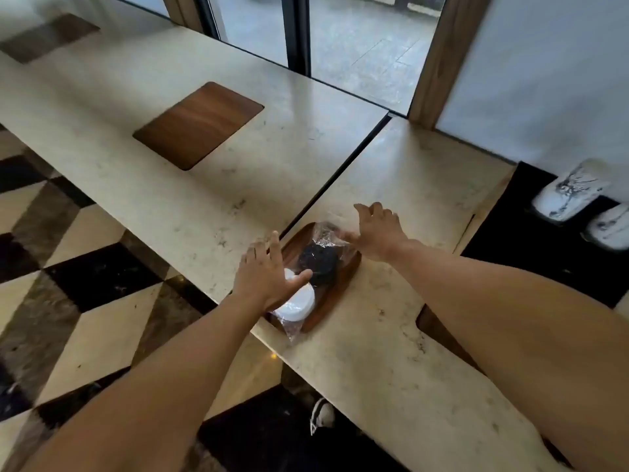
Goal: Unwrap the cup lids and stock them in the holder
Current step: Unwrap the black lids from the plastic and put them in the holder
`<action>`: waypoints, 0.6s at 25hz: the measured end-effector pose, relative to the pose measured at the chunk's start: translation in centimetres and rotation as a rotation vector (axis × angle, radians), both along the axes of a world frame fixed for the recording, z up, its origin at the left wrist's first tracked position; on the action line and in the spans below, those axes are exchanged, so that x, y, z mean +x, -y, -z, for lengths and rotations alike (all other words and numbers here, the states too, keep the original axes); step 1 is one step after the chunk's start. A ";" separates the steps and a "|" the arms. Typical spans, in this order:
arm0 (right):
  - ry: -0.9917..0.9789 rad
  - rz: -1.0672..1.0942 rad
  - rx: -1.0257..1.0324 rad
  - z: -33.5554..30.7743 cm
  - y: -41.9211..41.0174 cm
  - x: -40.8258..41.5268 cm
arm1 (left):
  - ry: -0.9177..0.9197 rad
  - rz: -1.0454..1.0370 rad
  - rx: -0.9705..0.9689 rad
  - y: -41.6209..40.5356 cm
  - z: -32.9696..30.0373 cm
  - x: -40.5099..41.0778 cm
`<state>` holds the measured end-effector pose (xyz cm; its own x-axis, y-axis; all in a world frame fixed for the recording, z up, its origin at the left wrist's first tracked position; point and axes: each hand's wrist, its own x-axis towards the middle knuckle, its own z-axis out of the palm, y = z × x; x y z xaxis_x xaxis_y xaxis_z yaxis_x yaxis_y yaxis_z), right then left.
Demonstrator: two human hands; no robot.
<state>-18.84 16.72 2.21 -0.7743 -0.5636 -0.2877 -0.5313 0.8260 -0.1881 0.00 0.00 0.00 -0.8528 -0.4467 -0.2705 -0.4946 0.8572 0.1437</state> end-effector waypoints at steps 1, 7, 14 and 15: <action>0.028 0.005 -0.007 0.4 0.1 -0.6 | 0.016 -0.013 0.014 -0.5 0.3 0.2; 0.212 0.054 -0.075 3.6 1.1 -3.9 | -0.016 -0.019 -0.014 -2.3 3.5 0.9; 0.410 0.132 -0.178 6.6 2.6 -6.2 | 0.036 -0.058 0.009 -3.1 5.8 1.2; 0.407 0.128 -0.193 6.9 2.6 -6.2 | 0.032 -0.045 0.001 -3.0 6.0 1.1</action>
<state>-25.07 14.10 -4.74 -0.6871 -0.5439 -0.4816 -0.2787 0.8096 -0.5166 1.12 3.03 -5.95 -0.8229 -0.4839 -0.2977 -0.5367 0.8340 0.1279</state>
